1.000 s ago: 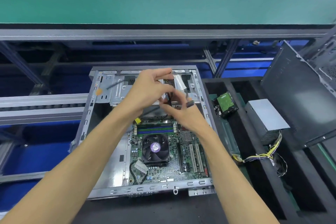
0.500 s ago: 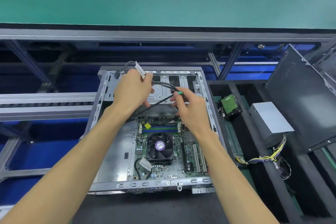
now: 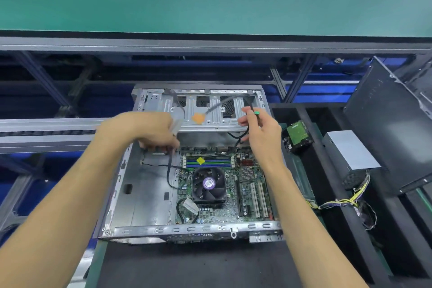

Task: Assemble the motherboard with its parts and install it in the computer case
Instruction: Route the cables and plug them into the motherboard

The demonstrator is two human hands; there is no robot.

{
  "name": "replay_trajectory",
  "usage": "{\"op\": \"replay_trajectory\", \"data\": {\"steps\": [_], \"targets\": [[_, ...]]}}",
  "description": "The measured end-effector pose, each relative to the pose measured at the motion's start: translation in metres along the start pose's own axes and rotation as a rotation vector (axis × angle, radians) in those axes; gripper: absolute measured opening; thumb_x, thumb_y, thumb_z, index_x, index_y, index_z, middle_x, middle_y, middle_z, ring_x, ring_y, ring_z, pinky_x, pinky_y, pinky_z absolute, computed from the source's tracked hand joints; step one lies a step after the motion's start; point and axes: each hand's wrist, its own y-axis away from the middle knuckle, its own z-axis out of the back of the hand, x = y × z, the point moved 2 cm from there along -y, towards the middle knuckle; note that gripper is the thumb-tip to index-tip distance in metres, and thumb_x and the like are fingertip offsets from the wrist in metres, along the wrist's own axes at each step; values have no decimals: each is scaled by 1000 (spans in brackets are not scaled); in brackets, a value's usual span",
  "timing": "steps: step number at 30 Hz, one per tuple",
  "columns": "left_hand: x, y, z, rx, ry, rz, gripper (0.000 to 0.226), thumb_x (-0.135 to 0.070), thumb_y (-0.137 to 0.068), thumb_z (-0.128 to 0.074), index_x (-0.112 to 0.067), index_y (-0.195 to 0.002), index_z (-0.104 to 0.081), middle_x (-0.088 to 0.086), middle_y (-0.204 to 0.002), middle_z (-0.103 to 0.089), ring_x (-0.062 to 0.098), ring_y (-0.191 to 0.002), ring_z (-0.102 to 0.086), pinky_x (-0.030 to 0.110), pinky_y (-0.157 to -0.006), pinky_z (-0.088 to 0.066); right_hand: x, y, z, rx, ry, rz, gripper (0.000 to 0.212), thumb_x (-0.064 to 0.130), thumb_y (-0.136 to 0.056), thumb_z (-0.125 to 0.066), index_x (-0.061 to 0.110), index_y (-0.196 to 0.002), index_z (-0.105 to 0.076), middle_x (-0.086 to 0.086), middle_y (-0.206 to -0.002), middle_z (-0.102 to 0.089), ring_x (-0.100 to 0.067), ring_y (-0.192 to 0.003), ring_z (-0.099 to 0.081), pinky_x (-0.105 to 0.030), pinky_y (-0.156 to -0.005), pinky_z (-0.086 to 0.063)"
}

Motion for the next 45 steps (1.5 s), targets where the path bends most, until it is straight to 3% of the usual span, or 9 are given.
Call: {"op": "replay_trajectory", "data": {"steps": [6,10,15,19,22,27,31,41,45], "targets": [[11,-14,-51,290,-171,127,20,-19,-90,-66,-13,-71,-70,-7,-50,-63,10,-37,-49,15,-40,-37,1,4,0,136,55,-23,22,29,-103,-59,12,-105,-75,5,-84,-71,-5,-76,-70,-34,-64,-63],[24,-18,-63,263,-204,229,18,-18,-86,-76,-7,-76,-65,-2,-51,-66,14,-40,-53,23,-58,-49,1,8,0,193,64,-6,20,20,-104,-57,12,-114,-73,0,-88,-75,-7,-81,-70,-32,-68,-63],[21,-7,-44,119,-90,192,17,-12,-86,-74,-8,-85,-57,2,-55,-65,15,-33,-53,20,-40,-44,3,12,-2,255,30,29,18,14,-102,-60,13,-121,-60,0,-91,-78,-6,-81,-72,-26,-68,-61],[6,0,-18,-254,343,-82,17,-22,-103,-50,-12,-99,-62,6,-67,-69,19,-48,-60,25,-45,-47,1,13,-2,241,1,18,12,11,-101,-62,9,-98,-50,-3,-88,-78,-11,-82,-75,-30,-67,-62],[-19,13,-13,-135,959,-327,32,-39,-105,-46,-13,-112,-65,14,-87,-75,23,-69,-70,28,-55,-56,2,14,-1,243,19,35,22,11,-98,-66,14,-87,-48,-3,-86,-78,-14,-81,-75,-32,-65,-62],[-26,8,-19,-140,911,-491,19,-15,-96,-64,-19,-115,-65,5,-80,-70,17,-61,-59,24,-52,-44,6,14,7,192,139,61,17,20,-90,-78,13,-83,-65,2,-87,-72,-15,-85,-69,-45,-76,-62],[-18,-5,-13,-321,1199,-409,15,-7,-96,-57,-13,-98,-70,-2,-70,-61,12,-44,-43,19,-37,-29,17,14,25,141,215,95,20,28,-86,-82,22,-75,-65,8,-75,-64,-5,-65,-56,-25,-64,-52],[-24,-11,-17,-348,1250,-326,17,-12,-99,-54,-14,-102,-71,-1,-83,-73,11,-38,-42,16,-33,-24,14,44,-4,899,249,-169,4,4,-92,-71,7,-94,-69,-6,-91,-79,-19,-82,-76,-27,-66,-61],[-28,-9,-25,-270,1173,-326,20,-14,-100,-50,-16,-106,-70,-1,-81,-69,11,-37,-32,15,-35,-21,7,48,-11,865,323,-179,9,10,-97,-64,13,-102,-72,-3,-94,-77,-15,-75,-76,-23,-55,-57]]}}
